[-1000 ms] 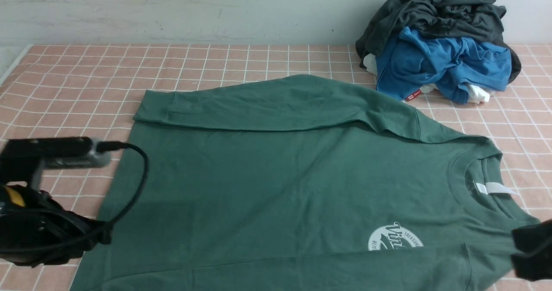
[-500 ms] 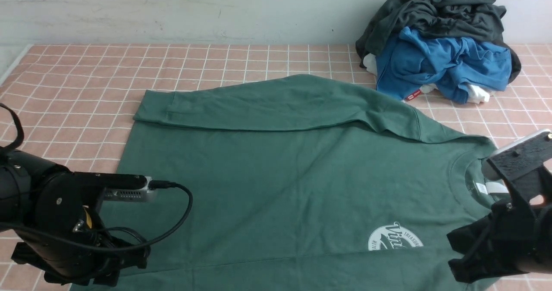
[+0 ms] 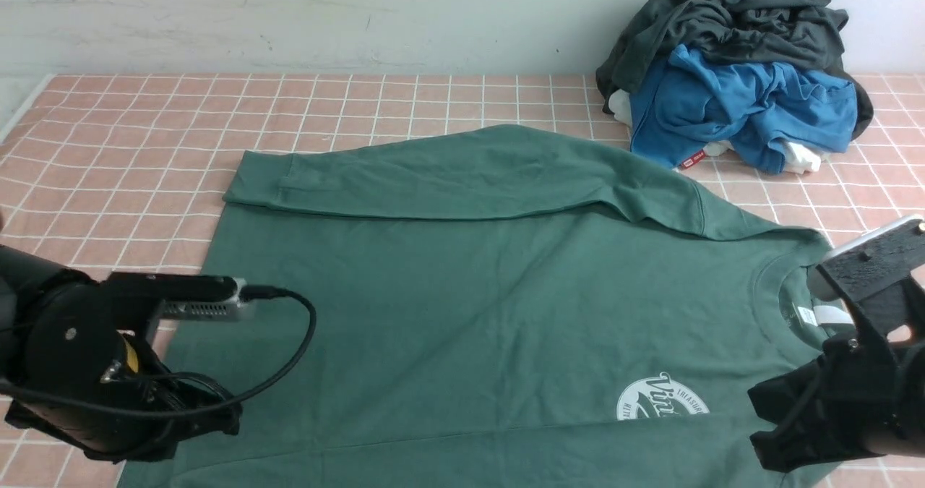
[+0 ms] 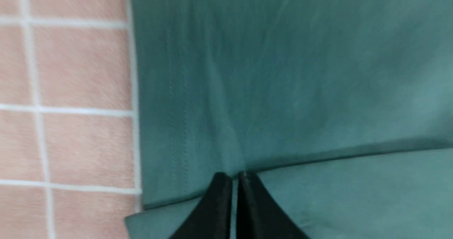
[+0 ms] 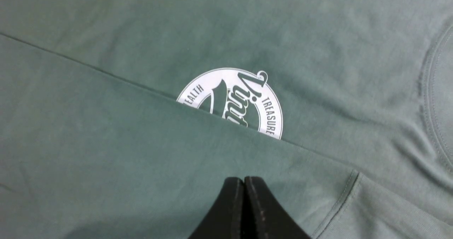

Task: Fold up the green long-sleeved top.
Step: Use the left arm to clamp the cuff closest to it

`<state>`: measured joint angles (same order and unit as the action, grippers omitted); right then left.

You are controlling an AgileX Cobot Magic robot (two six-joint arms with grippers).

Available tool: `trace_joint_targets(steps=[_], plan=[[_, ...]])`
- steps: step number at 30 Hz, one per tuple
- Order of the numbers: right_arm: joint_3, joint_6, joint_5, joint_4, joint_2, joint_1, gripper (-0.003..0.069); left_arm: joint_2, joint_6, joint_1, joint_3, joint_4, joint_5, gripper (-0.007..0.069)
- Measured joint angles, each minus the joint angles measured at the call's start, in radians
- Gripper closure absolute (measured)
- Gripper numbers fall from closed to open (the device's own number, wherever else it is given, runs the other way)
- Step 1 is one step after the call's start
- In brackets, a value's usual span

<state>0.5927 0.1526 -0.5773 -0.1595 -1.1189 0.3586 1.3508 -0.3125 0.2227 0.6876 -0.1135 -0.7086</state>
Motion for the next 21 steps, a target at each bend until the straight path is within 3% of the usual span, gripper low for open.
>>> trace_joint_targets(steps=[8,11,17,21], plan=[[0.000,0.000,0.005,-0.005,0.000,0.000,0.0669,-0.203,-0.001,-0.033,-0.127,0.014,-0.096,0.0609],[0.000,0.000,0.005,-0.031,0.000,0.000,0.0669,-0.195,-0.001,-0.086,-0.176,0.035,-0.087,0.0535],[0.000,0.015,0.005,-0.075,0.000,0.000,0.0669,-0.129,-0.001,-0.186,-0.180,0.056,-0.047,0.0288],[0.000,0.019,0.005,-0.075,0.000,0.000,0.0669,-0.041,0.000,-0.194,-0.180,0.074,-0.041,0.0260]])
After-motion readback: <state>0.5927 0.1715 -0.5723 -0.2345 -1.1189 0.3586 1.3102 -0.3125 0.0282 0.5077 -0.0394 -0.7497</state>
